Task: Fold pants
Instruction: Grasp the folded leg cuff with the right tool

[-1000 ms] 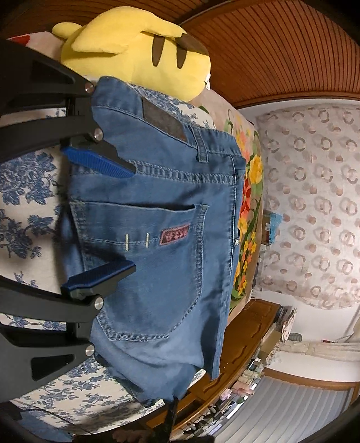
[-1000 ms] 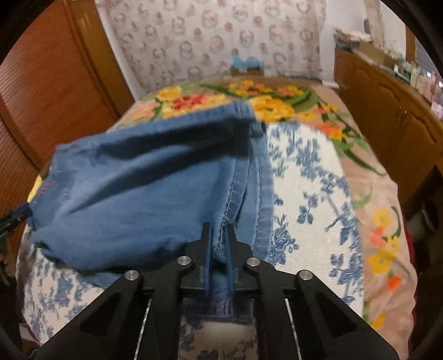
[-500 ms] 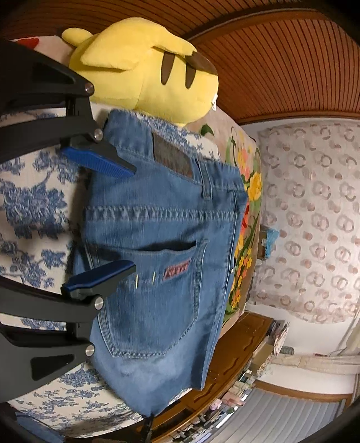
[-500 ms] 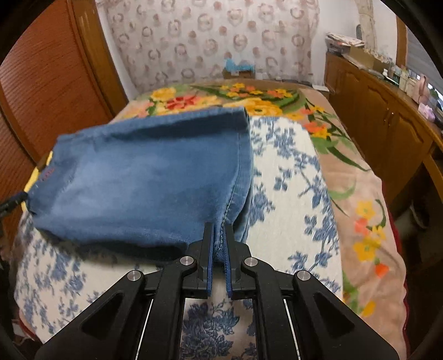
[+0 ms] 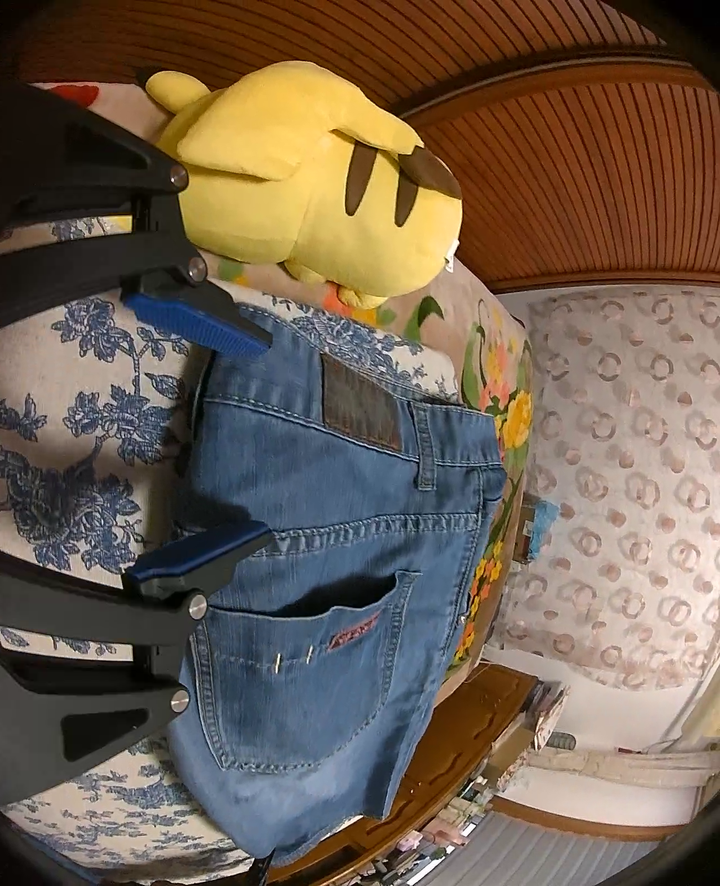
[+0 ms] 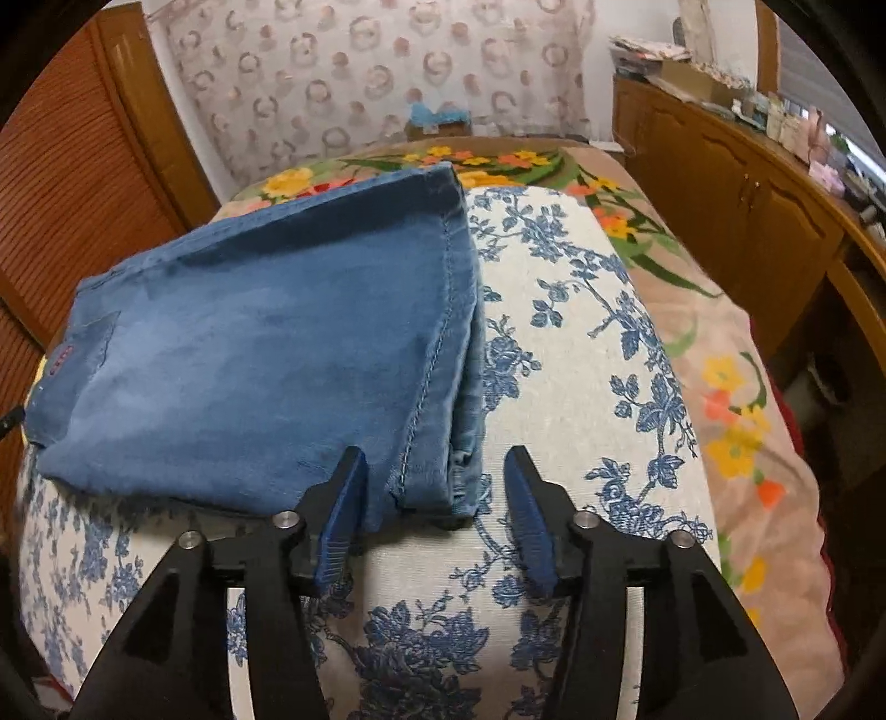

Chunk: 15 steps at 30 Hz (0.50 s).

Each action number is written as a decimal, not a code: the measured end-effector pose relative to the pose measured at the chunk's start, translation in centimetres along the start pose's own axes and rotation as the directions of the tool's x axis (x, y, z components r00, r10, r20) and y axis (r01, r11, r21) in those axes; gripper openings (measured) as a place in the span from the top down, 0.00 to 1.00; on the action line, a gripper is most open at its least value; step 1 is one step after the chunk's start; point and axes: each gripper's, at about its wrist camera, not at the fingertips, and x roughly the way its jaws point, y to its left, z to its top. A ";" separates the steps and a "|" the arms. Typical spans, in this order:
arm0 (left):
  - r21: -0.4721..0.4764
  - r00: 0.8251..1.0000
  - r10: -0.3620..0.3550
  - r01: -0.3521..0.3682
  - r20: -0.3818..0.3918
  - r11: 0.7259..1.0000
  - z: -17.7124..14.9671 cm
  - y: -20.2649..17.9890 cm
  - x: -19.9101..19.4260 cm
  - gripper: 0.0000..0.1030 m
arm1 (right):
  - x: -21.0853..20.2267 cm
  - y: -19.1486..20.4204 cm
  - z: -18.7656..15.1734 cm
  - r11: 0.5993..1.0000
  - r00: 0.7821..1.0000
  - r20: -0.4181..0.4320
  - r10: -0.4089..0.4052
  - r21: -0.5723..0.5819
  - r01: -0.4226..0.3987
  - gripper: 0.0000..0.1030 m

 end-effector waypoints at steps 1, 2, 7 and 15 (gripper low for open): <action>-0.001 1.000 0.001 -0.001 -0.005 1.000 -0.1 0.0 0.2 0.41 | 0.1 0.5 0.0 1.000 1.000 -0.002 -0.023 -0.020 0.023 0.47; -0.001 1.000 0.003 -0.003 -0.008 1.000 -0.2 0.0 0.3 0.41 | 0.2 0.9 -0.1 0.999 0.999 -0.007 -0.033 -0.037 0.033 0.47; 0.002 1.000 0.008 -0.008 -0.022 1.000 -0.5 -0.1 0.7 0.41 | 0.1 2.6 -0.7 0.994 1.000 0.005 -0.015 -0.112 0.016 0.74; -0.023 1.000 0.025 -0.025 -0.002 0.999 -0.2 0.3 -0.3 0.41 | 0.0 2.5 -1.8 0.993 0.997 0.079 -0.002 -0.120 0.011 0.77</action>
